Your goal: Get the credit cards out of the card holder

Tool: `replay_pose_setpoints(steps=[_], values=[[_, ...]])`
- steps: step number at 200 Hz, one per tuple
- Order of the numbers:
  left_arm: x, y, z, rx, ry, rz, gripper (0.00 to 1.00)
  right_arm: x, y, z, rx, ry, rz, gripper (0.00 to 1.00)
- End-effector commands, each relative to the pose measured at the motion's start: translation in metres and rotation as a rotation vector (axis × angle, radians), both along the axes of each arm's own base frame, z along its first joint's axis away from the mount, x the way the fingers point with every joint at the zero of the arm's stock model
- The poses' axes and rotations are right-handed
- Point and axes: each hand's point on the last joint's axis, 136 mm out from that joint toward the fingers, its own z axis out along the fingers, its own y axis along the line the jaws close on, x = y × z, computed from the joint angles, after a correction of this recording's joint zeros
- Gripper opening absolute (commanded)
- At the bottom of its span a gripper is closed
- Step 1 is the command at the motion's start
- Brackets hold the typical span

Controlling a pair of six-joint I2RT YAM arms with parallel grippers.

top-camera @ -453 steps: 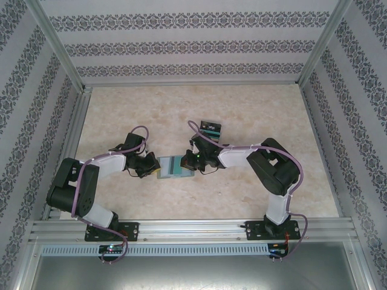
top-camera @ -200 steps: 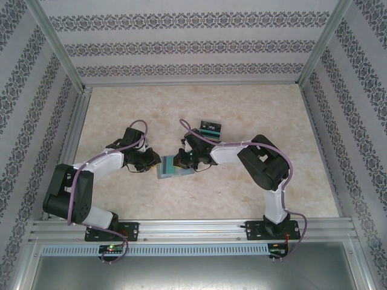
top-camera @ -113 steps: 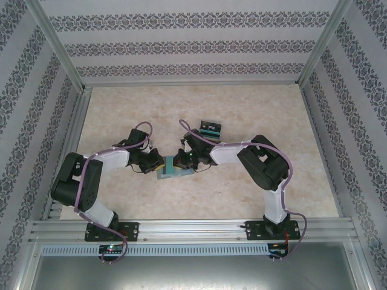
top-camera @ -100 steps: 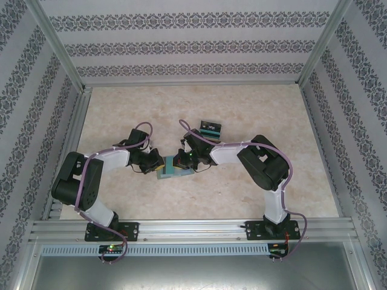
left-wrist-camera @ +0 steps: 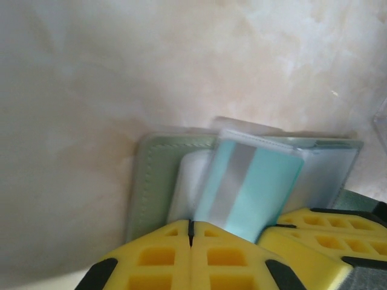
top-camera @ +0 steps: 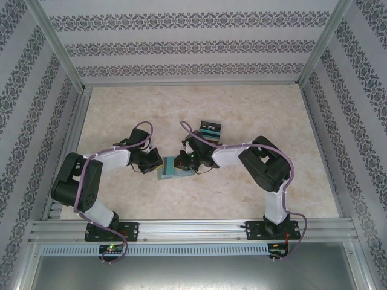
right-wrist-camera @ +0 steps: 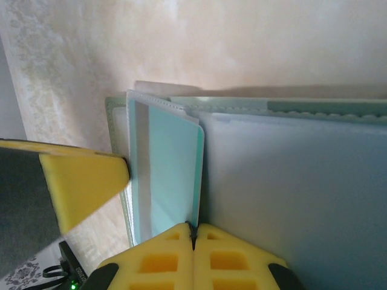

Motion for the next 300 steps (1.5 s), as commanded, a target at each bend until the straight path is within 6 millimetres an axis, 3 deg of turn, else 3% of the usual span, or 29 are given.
replay_pose_setpoints(steps=[1, 32, 82, 155, 201, 300], values=[[-0.021, 0.02, -0.014, 0.095, 0.071, 0.04, 0.0, -0.011, -0.032, -0.028, -0.13, 0.066, -0.053, 0.0], [-0.022, 0.018, -0.014, 0.089, 0.07, 0.033, 0.0, -0.012, -0.032, -0.028, -0.124, 0.068, -0.051, 0.0], [-0.016, 0.011, -0.004, 0.044, 0.029, 0.021, 0.0, -0.015, -0.012, -0.02, -0.069, 0.055, 0.021, 0.0], [-0.001, 0.004, 0.028, -0.002, -0.078, 0.009, 0.09, -0.014, 0.003, -0.016, -0.034, 0.058, 0.077, 0.0], [-0.002, 0.001, 0.016, -0.015, -0.048, 0.0, 0.08, -0.011, -0.002, -0.014, -0.034, 0.047, 0.054, 0.12], [-0.008, 0.003, -0.001, 0.007, 0.002, 0.003, 0.06, -0.009, -0.007, -0.014, 0.031, 0.062, -0.005, 0.16]])
